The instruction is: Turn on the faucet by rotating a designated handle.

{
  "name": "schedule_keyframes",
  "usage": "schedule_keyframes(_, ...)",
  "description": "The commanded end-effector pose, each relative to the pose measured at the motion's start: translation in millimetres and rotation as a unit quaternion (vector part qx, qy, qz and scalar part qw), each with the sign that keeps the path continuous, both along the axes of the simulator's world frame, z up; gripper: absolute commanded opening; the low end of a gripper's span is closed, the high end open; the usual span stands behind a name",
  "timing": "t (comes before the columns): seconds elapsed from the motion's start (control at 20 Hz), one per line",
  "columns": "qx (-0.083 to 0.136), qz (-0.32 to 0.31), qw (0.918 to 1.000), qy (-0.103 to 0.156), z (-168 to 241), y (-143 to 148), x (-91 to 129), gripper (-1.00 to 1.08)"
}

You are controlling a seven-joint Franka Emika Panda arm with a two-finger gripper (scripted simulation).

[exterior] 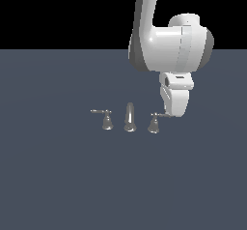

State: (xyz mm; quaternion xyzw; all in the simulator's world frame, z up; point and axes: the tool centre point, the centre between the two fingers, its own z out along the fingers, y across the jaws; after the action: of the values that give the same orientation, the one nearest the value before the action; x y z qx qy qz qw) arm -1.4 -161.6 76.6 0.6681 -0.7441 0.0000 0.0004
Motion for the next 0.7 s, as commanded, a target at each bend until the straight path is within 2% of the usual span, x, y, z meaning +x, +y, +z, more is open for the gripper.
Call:
schedule_keyframes(0.0,0.000,0.000,1.0000,0.000,0.0,-3.2,-8.7,-1.00)
schedule_keyframes(0.15,0.000,0.000,1.0000,0.000,0.1,-7.2,-19.3,-1.00)
schedule_keyframes(0.25,0.001,0.005,1.0000,-0.004,0.2,-0.4,-11.1,-1.00)
schedule_keyframes(0.65,0.000,0.002,1.0000,-0.002,0.1,5.3,-38.0,-1.00)
